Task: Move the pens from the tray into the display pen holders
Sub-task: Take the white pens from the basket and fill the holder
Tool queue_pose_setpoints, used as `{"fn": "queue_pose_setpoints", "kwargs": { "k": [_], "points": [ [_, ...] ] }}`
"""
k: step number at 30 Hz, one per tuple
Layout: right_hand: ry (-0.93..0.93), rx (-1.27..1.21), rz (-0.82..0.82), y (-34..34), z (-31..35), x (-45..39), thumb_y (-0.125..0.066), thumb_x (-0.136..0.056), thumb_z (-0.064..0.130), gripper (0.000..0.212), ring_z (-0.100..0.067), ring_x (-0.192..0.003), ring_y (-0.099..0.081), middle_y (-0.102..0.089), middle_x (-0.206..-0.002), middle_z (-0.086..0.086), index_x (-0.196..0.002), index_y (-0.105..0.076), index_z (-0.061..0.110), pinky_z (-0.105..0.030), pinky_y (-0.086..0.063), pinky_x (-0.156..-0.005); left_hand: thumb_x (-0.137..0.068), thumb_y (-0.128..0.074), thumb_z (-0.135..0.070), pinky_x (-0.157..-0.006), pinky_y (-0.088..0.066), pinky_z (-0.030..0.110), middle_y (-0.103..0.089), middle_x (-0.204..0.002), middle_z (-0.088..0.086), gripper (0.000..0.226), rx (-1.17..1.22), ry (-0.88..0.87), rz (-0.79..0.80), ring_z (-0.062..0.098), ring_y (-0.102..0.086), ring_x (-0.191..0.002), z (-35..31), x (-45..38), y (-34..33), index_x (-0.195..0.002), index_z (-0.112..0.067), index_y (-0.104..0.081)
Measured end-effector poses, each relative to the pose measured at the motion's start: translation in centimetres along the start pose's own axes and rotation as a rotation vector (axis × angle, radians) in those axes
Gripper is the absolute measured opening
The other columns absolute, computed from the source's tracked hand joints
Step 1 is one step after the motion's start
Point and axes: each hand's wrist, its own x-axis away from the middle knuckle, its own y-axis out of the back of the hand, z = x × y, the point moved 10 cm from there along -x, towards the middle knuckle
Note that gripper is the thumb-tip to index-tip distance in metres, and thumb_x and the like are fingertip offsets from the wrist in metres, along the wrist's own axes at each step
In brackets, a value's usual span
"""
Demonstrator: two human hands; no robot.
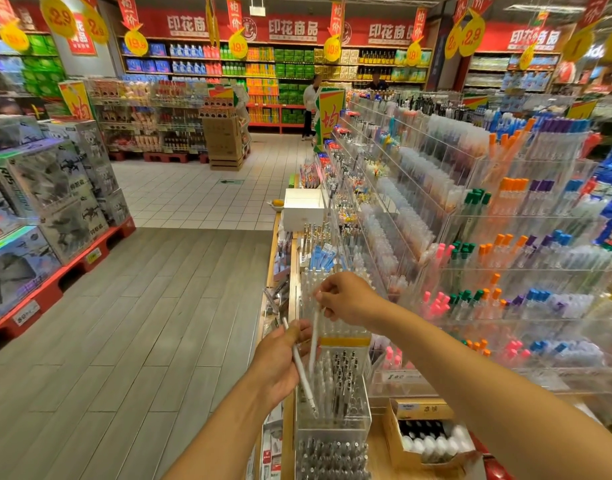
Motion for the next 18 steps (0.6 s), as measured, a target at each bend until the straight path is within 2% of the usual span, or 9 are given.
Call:
{"fn": "queue_pose_setpoints", "kwargs": {
  "k": [3, 7, 11, 14, 18],
  "points": [
    [0.059, -0.055, -0.086, 2.4, 0.7, 0.1, -0.048, -0.101, 0.014, 0.013, -0.017, -0.069, -0.062, -0.066, -0.08, -0.008, -0.092, -0.058, 0.013, -0.038, -0.056, -0.072, -0.104, -0.047, -0.012, -0.061, -0.053, 0.033, -0.065, -0.07, 0.01, 0.02, 0.004, -0.004, -0.093, 0.021, -0.058, -0.065, 0.0, 0.1, 1.3, -0.099, -0.001, -0.063],
    [0.225, 0.044, -0.203, 4.5, 2.4, 0.5, -0.043, -0.101, 0.016, 0.009, -0.022, -0.075, -0.062, -0.063, -0.082, -0.006, -0.1, -0.052, 0.015, -0.043, -0.055, -0.074, -0.105, -0.045, -0.015, -0.063, -0.043, 0.03, -0.068, -0.069, 0.009, 0.024, -0.079, -0.043, -0.204, 0.017, -0.051, -0.065, -0.3, 0.0, 3.0, -0.099, -0.001, -0.063],
    [0.315, 0.195, -0.193, 3.3, 3.0, 0.9, -0.042, -0.102, 0.018, 0.013, -0.024, -0.079, -0.06, -0.062, -0.087, -0.006, -0.108, -0.053, 0.013, -0.044, -0.052, -0.074, -0.105, -0.046, -0.021, -0.077, -0.043, 0.034, -0.074, -0.08, 0.003, 0.024, -0.244, -0.091, -0.256, 0.016, -0.05, -0.078, -0.8, 0.2, 3.5, -0.1, -0.008, -0.065],
    [0.335, 0.269, -0.194, 2.6, 3.1, 1.0, -0.04, -0.103, 0.018, 0.017, -0.02, -0.078, -0.058, -0.061, -0.088, -0.005, -0.111, -0.053, 0.011, -0.041, -0.051, -0.073, -0.105, -0.046, -0.025, -0.089, -0.046, 0.041, -0.072, -0.091, 0.004, 0.025, -0.27, -0.11, -0.253, 0.02, -0.054, -0.089, -1.2, 0.3, 3.6, -0.1, -0.011, -0.066],
    [0.331, 0.283, -0.189, 2.5, 3.0, 0.6, -0.041, -0.103, 0.018, 0.017, -0.018, -0.076, -0.056, -0.06, -0.087, -0.002, -0.111, -0.053, 0.011, -0.034, -0.048, -0.067, -0.105, -0.045, -0.026, -0.066, -0.038, 0.027, -0.059, -0.087, 0.003, 0.027, -0.28, -0.156, -0.244, 0.013, -0.047, -0.075, -2.1, 0.2, 3.8, -0.098, -0.014, -0.068]
  ]
}}
